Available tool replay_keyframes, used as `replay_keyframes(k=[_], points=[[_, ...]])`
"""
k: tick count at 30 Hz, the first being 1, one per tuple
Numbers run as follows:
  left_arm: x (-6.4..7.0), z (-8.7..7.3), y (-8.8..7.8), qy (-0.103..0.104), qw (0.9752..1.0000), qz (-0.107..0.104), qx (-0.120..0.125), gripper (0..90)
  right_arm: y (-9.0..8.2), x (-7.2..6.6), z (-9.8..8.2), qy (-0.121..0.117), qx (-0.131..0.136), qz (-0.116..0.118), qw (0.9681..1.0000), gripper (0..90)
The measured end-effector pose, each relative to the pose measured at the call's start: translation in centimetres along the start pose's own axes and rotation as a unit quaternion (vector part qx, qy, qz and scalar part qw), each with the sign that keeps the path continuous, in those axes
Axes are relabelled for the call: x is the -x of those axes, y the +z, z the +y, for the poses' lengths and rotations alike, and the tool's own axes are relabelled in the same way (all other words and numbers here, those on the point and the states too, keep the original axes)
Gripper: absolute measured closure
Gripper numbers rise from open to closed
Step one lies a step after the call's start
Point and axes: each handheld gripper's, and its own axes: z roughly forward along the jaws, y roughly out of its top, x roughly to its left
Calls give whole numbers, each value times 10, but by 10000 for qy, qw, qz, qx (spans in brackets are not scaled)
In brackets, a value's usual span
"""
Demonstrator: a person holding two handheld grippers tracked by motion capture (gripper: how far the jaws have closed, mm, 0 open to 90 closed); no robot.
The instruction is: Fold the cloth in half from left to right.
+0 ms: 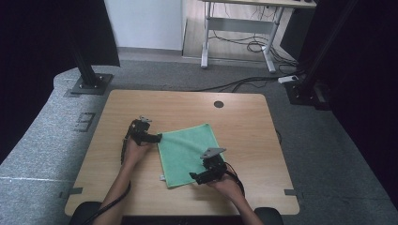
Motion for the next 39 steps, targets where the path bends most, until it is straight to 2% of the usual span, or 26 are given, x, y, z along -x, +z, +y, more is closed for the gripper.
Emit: replay_keyframes(k=[6,11,14,15,20,25,26,27,28,29,30,31,32,33,35,36,37,38,39], points=[[0,0,0,-1,10000,0,-1,19,11,-14,10,-136,-29,232,9996,132],[0,0,0,-11,10000,-2,5,19,25,-35,21,-348,-92,513,9980,152],[0,0,0,-11,10000,-2,5,19,30,-42,24,-413,-91,596,9973,167],[0,0,0,-12,10000,-2,7,19,34,-49,27,-462,-114,708,9964,187],[0,0,0,-11,10000,-3,-2,19,42,-61,31,-599,-178,889,9941,244],[0,0,0,-20,10000,4,3,22,49,-75,33,-764,-300,1109,9904,407],[0,0,0,-23,10000,5,4,23,50,-77,32,-805,-337,1108,9900,430],[0,0,0,-19,10000,5,3,23,52,-81,31,-947,-410,1001,9896,497],[0,0,0,-24,10000,6,5,23,52,-81,31,-947,-410,1001,9896,497],[0,0,0,-24,10000,6,5,23,54,-83,30,-1007,-478,900,9897,556],[0,0,0,-24,10000,6,5,24,54,-83,30,-1007,-478,900,9897,556],[0,0,0,-15,10000,5,7,24,55,-84,29,-1027,-520,768,9904,633],[0,0,0,-15,10000,5,7,27,55,-84,29,-1027,-520,768,9904,633],[0,0,-1,-11,10000,-7,21,30,54,-84,29,-1038,-540,652,9910,720],[1,-1,-1,25,10000,-53,48,48,54,-84,29,-1068,-545,568,9912,786],[1,-1,-1,25,10000,-53,48,69,54,-84,29,-1070,-548,551,9912,806],[1,-2,-4,153,9996,-175,157,115,53,-84,29,-1066,-546,529,9914,827],[1,-2,-4,153,9996,-175,157,192,53,-84,29,-1066,-546,529,9914,827],[3,-4,-6,349,9982,-403,285,288,53,-84,29,-1033,-548,529,9917,837]])
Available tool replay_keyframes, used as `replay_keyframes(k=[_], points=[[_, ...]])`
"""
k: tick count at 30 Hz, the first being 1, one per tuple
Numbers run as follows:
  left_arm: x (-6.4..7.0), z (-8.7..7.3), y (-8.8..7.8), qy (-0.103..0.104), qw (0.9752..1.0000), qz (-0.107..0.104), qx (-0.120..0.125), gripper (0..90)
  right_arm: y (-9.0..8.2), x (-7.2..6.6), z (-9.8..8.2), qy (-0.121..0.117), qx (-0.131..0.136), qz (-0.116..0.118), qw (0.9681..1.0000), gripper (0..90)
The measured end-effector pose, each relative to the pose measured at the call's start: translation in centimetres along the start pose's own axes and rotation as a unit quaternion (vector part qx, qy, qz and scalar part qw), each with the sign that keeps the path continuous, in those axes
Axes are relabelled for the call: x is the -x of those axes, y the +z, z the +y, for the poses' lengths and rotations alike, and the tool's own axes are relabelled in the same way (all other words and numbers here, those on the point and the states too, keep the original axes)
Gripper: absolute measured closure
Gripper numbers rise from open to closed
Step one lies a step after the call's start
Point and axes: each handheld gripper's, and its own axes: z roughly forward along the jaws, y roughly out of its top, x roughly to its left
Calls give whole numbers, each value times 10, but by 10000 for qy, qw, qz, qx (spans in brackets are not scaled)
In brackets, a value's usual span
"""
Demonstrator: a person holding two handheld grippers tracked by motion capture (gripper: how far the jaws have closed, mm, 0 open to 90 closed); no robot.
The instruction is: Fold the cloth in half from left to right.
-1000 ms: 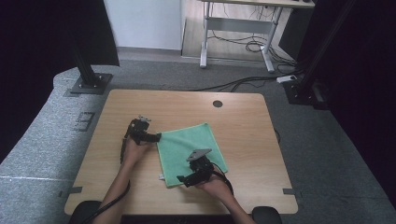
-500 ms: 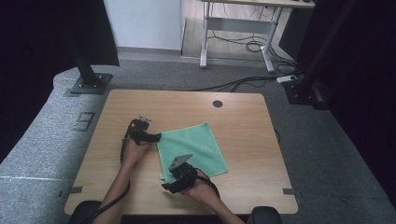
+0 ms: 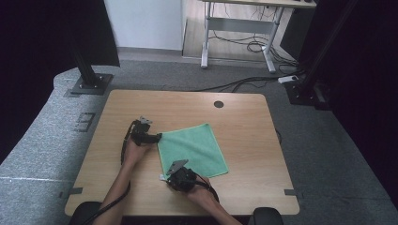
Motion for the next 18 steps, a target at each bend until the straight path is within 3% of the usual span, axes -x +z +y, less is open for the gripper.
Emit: replay_keyframes(k=[3,4,5,6,7,9,18], points=[[2,-1,-2,113,9998,-155,60,506,0,0,0,9,-3,-4,10000,840],[2,-1,-2,100,9996,-254,96,506,0,0,0,4,-2,-6,10000,842],[2,-2,-3,63,9995,-305,101,659,0,0,0,8,-3,-6,10000,842],[1,-2,-3,21,9992,-381,102,707,0,1,0,18,1,1,10000,842],[1,-2,-3,-16,9988,-478,102,828,0,1,0,28,8,15,10000,842],[-1,-2,-3,-164,9976,-661,91,869,0,1,0,27,9,29,10000,842],[-9,-1,-15,-519,9957,-762,128,885,-4,-1,6,-29,113,164,9998,845]])
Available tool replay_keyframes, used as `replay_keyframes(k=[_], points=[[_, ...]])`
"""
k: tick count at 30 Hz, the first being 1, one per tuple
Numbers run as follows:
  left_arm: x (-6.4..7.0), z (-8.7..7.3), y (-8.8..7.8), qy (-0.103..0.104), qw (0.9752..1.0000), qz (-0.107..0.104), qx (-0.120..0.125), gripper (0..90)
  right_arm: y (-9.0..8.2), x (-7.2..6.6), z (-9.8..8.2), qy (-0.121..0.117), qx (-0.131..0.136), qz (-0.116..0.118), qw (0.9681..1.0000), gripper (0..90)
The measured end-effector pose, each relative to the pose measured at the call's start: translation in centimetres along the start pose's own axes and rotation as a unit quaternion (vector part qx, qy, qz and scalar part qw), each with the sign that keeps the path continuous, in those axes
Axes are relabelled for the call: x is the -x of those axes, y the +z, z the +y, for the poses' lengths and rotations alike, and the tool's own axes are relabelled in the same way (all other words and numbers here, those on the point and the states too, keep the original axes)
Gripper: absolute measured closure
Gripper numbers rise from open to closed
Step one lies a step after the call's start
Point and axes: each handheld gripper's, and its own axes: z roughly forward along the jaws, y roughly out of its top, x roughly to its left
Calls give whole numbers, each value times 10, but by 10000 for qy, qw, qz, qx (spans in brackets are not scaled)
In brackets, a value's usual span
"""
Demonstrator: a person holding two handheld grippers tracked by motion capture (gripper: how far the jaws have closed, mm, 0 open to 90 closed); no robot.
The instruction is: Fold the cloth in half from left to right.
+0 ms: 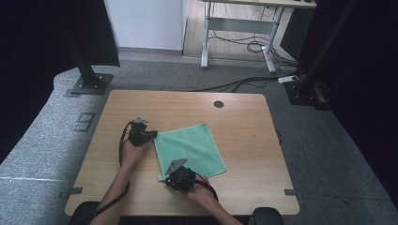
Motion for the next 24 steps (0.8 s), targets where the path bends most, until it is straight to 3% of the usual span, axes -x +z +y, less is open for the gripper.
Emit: replay_keyframes(k=[5,9,17,24], points=[[3,11,-8,-59,9998,-87,158,883,-13,2,5,-21,144,-38,9999,846],[12,25,-11,29,9997,-87,222,883,-24,4,7,-28,260,-98,9996,846],[30,41,2,147,9996,-89,212,881,-50,16,-4,159,449,-305,9984,847],[45,50,19,208,9994,-130,241,881,-67,36,-26,518,494,-439,9965,850]])
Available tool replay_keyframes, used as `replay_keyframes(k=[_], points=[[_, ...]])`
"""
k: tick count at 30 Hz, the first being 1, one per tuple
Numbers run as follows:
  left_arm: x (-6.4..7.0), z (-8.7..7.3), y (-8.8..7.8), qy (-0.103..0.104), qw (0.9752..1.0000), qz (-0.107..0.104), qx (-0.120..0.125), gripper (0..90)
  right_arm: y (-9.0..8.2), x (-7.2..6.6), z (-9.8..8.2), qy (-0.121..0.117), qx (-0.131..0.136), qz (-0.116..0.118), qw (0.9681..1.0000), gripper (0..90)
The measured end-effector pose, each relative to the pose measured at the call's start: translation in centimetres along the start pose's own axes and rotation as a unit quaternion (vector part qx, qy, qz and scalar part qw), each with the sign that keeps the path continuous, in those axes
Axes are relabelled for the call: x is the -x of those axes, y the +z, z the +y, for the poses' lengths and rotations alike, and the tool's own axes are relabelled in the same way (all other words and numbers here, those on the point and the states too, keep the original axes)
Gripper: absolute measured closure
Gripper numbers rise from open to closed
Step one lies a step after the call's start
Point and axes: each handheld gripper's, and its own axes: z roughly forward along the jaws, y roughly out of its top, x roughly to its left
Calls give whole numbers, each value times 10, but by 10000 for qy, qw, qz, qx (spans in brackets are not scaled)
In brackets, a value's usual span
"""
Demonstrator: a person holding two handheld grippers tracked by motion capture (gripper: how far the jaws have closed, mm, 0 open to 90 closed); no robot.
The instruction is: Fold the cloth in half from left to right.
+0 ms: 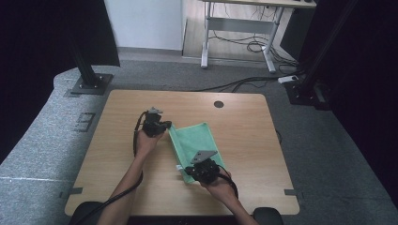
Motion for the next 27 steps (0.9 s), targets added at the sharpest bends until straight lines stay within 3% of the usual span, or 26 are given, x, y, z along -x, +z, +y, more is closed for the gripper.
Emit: replay_keyframes(k=[10,27], points=[[19,13,21,166,9998,-56,-31,880,-16,20,-18,316,73,-116,9994,855],[45,31,45,562,9984,-39,-46,878,-38,40,-37,539,127,-422,9976,854]])
